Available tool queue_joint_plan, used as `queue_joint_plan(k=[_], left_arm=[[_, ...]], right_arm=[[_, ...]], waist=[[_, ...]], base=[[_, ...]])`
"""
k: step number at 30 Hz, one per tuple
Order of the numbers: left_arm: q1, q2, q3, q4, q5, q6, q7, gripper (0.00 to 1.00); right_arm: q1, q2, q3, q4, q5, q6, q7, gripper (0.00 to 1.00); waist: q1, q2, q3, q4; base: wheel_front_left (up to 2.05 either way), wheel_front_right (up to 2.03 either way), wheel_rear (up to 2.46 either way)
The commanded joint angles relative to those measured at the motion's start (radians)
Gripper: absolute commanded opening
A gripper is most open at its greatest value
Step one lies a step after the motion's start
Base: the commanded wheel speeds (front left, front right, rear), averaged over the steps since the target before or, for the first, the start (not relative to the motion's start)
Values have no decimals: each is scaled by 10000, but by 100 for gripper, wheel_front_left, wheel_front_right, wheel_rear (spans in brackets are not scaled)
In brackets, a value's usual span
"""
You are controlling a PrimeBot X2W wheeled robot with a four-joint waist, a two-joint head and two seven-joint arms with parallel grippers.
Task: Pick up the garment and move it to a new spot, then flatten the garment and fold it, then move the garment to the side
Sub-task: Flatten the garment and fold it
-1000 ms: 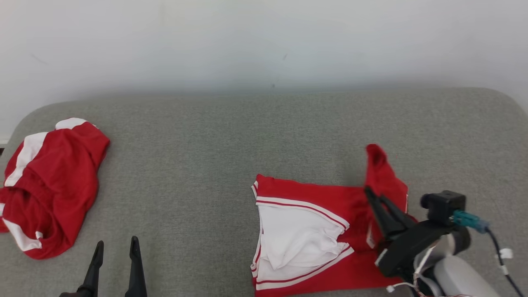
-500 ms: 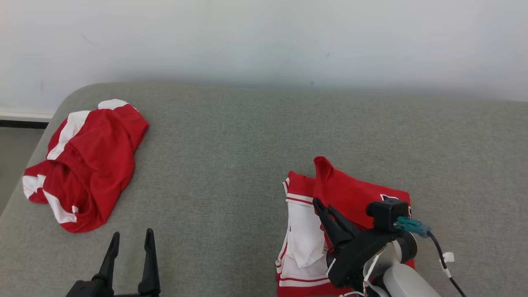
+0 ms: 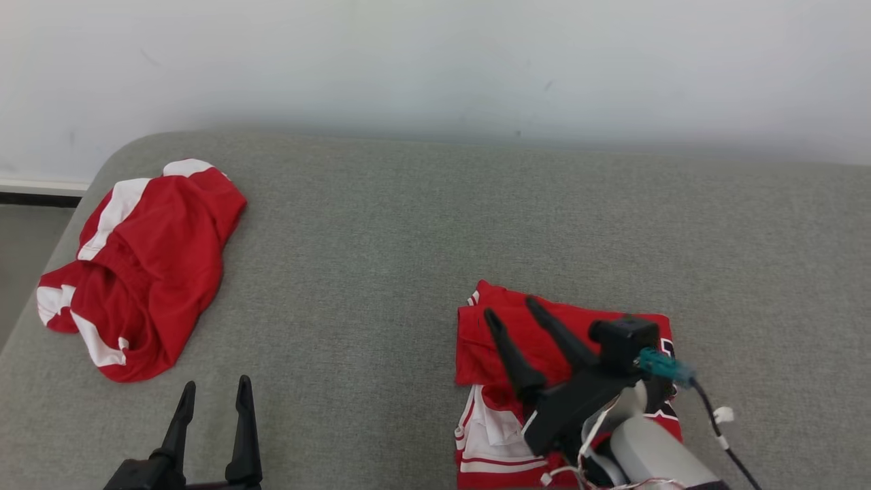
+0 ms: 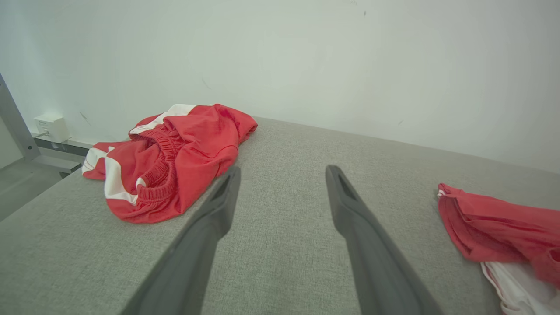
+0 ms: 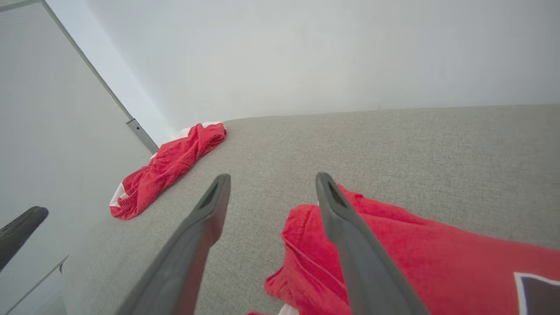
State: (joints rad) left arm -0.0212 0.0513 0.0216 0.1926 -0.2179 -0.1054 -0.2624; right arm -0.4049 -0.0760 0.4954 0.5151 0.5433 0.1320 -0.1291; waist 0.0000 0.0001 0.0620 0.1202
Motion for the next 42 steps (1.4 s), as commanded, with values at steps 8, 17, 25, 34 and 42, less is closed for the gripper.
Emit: queue_joint_plan(k=[8, 17, 25, 34, 42], left_arm=[[42, -11, 229, 1, 135, -80, -31, 100], [75, -13, 459, -273, 274, -128, -31, 100], [99, -13, 402, -559, 348, -58, -31, 100], [-36, -13, 156, -508, 408, -57, -33, 100], [-128, -13, 130, -357, 335, -123, -31, 100]], right_arm=[[-4, -1090, -1059, -1231, -322, -27, -946, 100], [1296, -1934, -2907, -2087, -469, -29, -1104, 100], [2038, -2039, -3286, -1670, -585, -29, -1052, 0], [1652, -1876, -2402, -88, -946, -29, -1165, 0], [1117, -1343, -1267, 1652, -805, -29, -1289, 0]], waist=[[0, -1, -94, -521], [0, -1, -27, -781], [0, -1, 72, -699], [0, -1, 104, -249], [0, -1, 132, 220]], base=[[0, 0, 0], [0, 0, 0], [0, 0, 0], [0, 0, 0], [0, 0, 0]])
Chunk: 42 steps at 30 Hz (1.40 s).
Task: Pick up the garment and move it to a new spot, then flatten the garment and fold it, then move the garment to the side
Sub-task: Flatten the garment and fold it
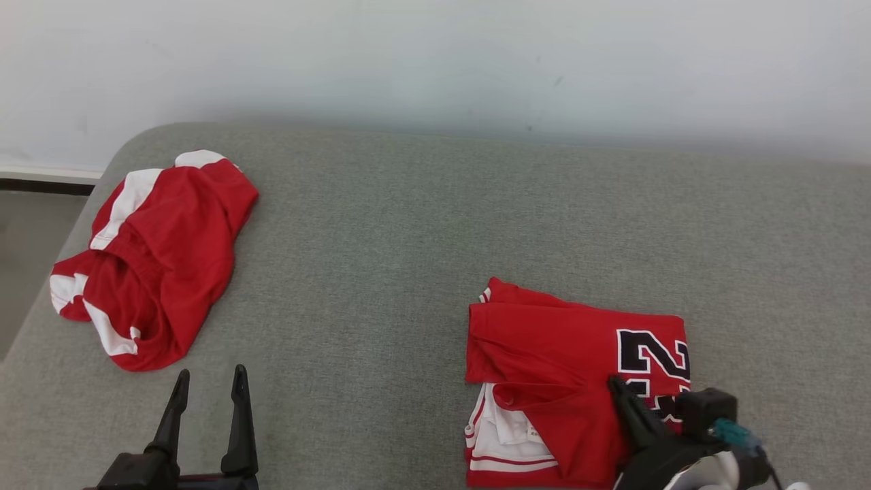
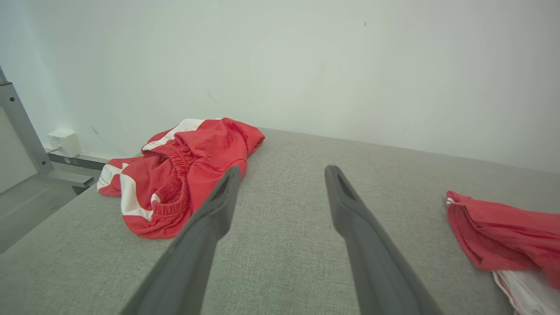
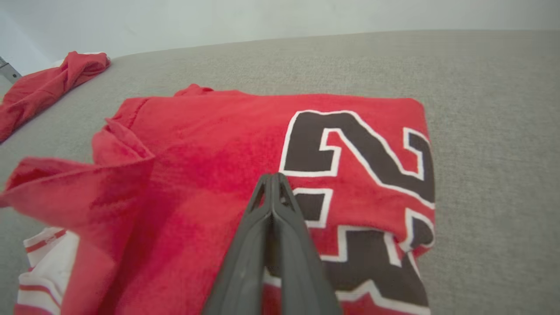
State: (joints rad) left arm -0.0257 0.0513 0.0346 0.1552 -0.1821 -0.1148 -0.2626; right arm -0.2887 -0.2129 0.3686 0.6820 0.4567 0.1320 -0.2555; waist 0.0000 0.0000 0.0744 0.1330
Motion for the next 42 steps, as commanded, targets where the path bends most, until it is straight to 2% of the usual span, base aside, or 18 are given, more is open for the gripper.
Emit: queue_joint_plan(k=[1, 7, 12, 17, 21, 32, 42], left_arm=[[-84, -12, -1, 31, -37, -34, -31, 100], [-126, -13, -53, 58, -107, -46, -29, 100], [-160, -13, 10, 95, -168, -64, -31, 100], [-169, -14, -18, 82, -164, -44, -29, 100], [-80, -12, 57, -18, -120, 29, -29, 100], [179, -12, 283, -165, 11, 54, -31, 100], [548, -14, 399, -301, 186, 106, -31, 100]], right_arm=[[-95, 133, 135, 149, 115, -27, -48, 0], [-255, 741, 1121, 597, 267, -29, -91, 0], [-85, 1202, 1920, 50, 382, -29, -83, 0], [2, 1360, 2188, -338, 402, -29, -85, 0], [-47, 1162, 1634, -978, 291, -29, -86, 0], [827, 458, -1311, -2925, -505, -29, -86, 0], [1710, 326, -2212, -3630, -911, -29, -84, 0]], waist=[[0, 0, 6, 129], [0, 0, 32, 287], [0, 0, 52, 264], [0, 0, 20, 159], [0, 0, -1, -49], [0, 0, -277, -908], [0, 0, -635, -1635]], base=[[0, 0, 0], [0, 0, 0], [0, 0, 0], [0, 0, 0], [0, 0, 0], [0, 0, 0], [0, 0, 0]])
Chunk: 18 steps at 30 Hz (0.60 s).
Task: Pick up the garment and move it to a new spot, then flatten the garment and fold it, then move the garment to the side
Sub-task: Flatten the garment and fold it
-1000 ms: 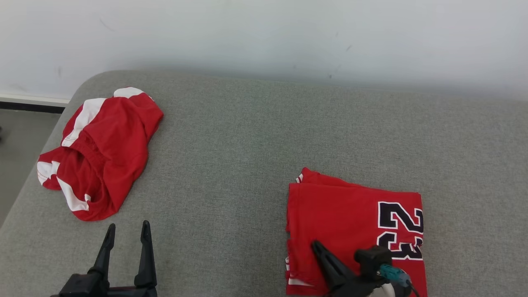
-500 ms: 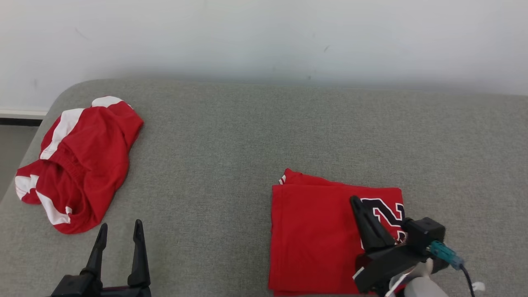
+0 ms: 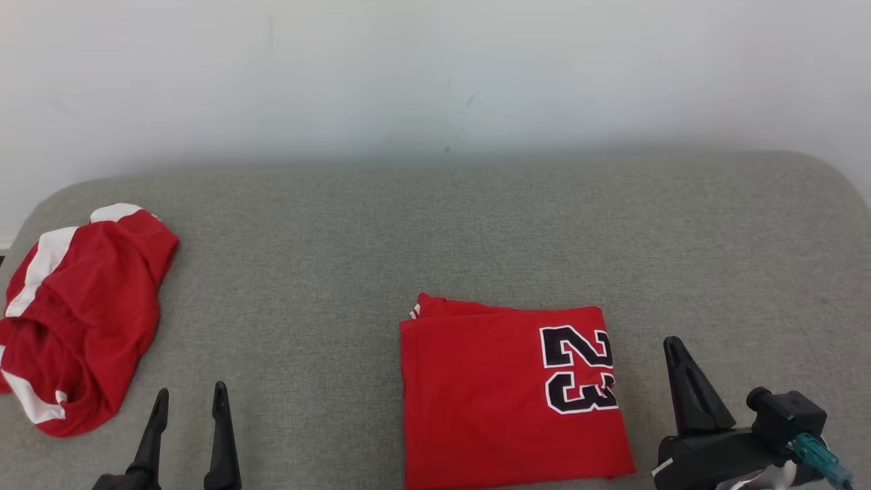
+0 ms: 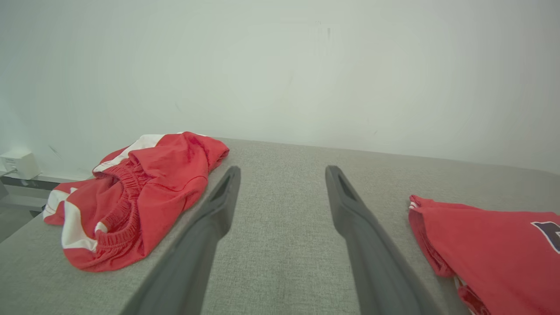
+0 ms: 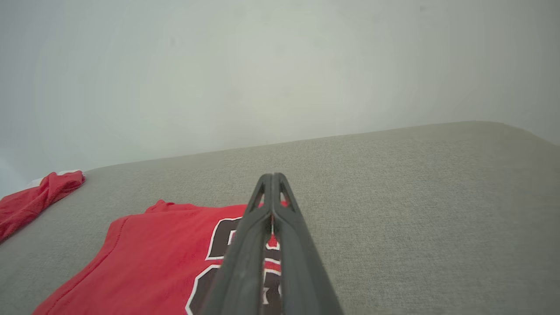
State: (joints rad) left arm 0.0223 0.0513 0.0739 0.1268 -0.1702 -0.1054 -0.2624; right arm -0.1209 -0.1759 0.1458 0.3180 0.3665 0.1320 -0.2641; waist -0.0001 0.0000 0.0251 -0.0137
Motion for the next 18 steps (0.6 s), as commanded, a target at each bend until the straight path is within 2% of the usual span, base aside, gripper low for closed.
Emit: queue_joint_plan(k=[1, 2, 3, 4, 18], left_arm=[[112, -14, 9, -43, 87, 6, -31, 100], [171, -12, 13, -67, 98, 0, -33, 100], [218, -12, -5, -101, 123, -4, -31, 100], [245, -12, -20, -135, 137, -6, -31, 100], [639, -12, -213, -311, 461, -47, -31, 100]], right_arm=[[120, -15, -78, -59, -51, -29, 0, 9], [211, 22, -157, -117, -99, -27, 0, 41], [298, 44, -251, -184, -147, -29, 0, 64], [379, 49, -330, -258, -207, -27, 0, 100], [1262, 283, -920, -901, -619, -29, 2, 100]], waist=[[1, 0, -164, -210], [1, 0, -186, -245], [1, 0, -201, -272], [1, 0, -214, -288], [1, 0, -430, -73]], base=[[0, 0, 0], [0, 0, 0], [0, 0, 0], [0, 0, 0], [0, 0, 0]])
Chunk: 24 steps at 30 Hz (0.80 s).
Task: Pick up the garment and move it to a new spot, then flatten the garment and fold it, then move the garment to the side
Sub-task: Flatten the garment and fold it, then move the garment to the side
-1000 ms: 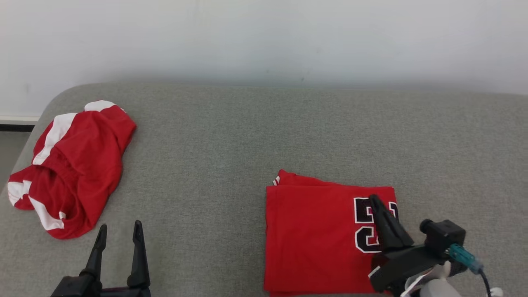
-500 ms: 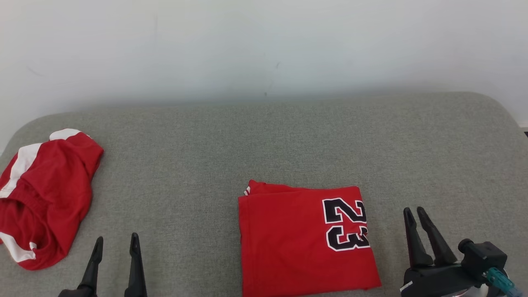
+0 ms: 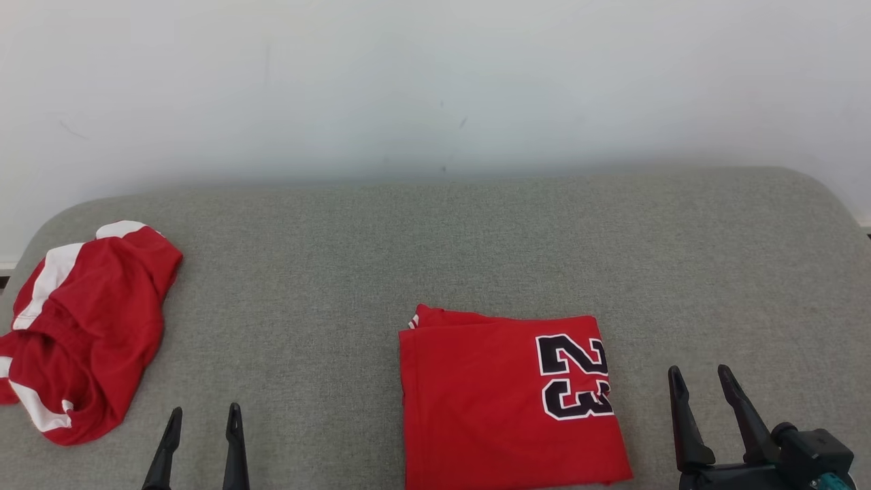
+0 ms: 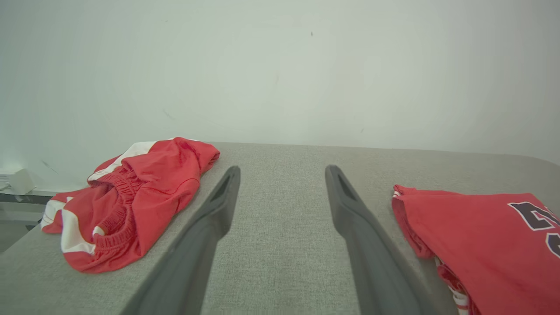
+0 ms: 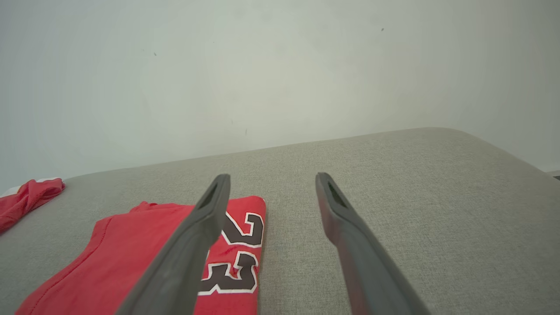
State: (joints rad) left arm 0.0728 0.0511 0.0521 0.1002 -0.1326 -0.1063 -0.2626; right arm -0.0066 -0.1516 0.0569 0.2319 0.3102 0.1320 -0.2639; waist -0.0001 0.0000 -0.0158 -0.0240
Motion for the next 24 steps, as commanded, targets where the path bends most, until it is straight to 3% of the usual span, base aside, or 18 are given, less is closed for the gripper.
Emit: queue_joint_plan(k=[1, 24], left_arm=[[155, -10, 4, -60, 106, -45, -31, 100], [247, -10, 144, -113, 262, -51, -29, 100]], right_arm=[[139, 46, -57, -57, -58, -29, -2, 100], [278, 70, -105, -43, -227, -29, -2, 100]], waist=[[1, 0, -33, 54], [1, 0, -76, 247]], base=[[0, 0, 0], [0, 0, 0]])
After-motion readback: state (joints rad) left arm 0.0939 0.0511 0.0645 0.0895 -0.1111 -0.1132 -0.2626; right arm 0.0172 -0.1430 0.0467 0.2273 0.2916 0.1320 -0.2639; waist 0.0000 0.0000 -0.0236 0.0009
